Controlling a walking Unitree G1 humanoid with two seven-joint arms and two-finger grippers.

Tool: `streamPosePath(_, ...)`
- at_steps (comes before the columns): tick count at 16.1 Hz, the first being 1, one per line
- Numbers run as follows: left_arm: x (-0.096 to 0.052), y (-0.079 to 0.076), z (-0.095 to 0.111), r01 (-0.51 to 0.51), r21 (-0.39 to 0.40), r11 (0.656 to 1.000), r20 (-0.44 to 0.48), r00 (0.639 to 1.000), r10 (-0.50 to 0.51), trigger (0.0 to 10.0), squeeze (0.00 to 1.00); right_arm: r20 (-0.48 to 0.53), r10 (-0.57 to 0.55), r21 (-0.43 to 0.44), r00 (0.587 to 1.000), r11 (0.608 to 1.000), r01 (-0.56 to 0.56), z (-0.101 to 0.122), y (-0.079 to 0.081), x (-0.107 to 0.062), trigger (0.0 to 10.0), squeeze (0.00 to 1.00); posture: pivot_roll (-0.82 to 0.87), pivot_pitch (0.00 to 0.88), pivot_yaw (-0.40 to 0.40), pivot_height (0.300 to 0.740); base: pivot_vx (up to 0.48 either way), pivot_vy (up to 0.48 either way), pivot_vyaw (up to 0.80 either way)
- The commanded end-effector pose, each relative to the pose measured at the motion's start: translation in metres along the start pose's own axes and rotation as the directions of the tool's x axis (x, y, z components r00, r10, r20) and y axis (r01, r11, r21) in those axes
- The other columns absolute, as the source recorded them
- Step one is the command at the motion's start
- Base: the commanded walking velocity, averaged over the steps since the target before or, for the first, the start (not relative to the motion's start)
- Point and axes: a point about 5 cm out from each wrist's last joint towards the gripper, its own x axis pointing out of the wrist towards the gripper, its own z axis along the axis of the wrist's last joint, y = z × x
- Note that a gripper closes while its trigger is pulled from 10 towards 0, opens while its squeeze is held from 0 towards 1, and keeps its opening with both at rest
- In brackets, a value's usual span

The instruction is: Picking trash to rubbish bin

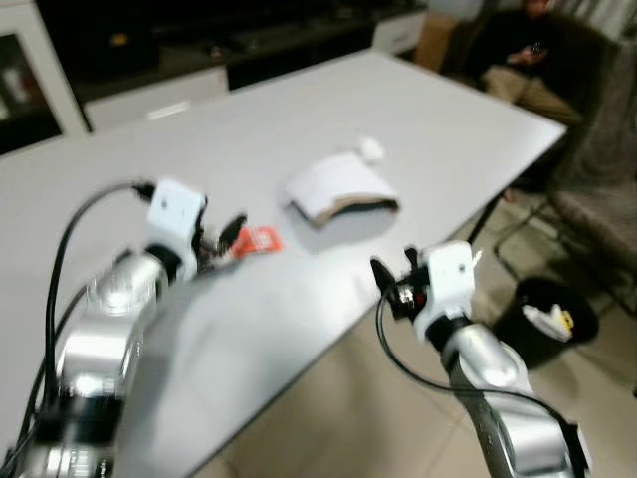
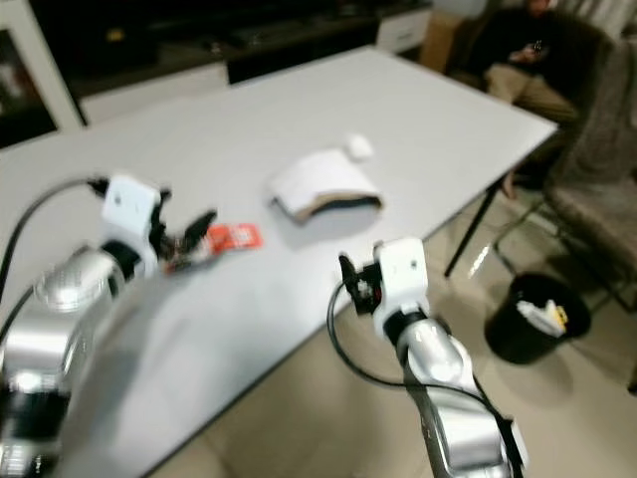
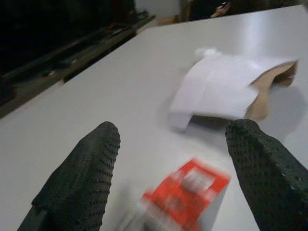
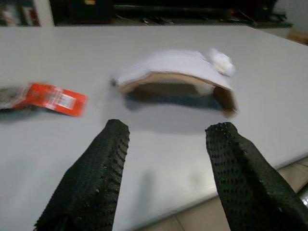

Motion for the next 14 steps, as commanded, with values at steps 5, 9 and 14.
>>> streamPosePath(5, 0.015, 0.011, -0.004, 0.136, -0.033, 0.990, -0.020, 0.990, -0.136, 10.0, 0.36, -0.016, -0.043, 0.002, 0.999, 0.999, 0.043, -0.002, -0.006, -0.008, 10.0, 0.00, -0.04, 0.066, -0.030, 0.740, 0.133, 0.000, 0.00)
streamPosePath(9, 0.032, 0.019, -0.002, 0.271, -0.037, 0.962, -0.035, 0.961, -0.273, 10.0, 1.00, -0.025, -0.050, 0.006, 0.998, 0.999, 0.050, -0.003, -0.004, -0.014, 10.0, 0.00, -0.05, 0.077, -0.017, 0.740, 0.000, 0.000, 0.00)
streamPosePath(14, 0.051, 0.015, -0.006, 0.464, 0.045, 0.885, -0.145, 0.879, -0.454, 10.0, 1.00, -0.045, -0.075, 0.001, 0.996, 0.997, 0.075, -0.005, -0.007, -0.024, 10.0, 0.00, -0.09, 0.116, 0.000, 0.740, 0.000, 0.000, 0.00)
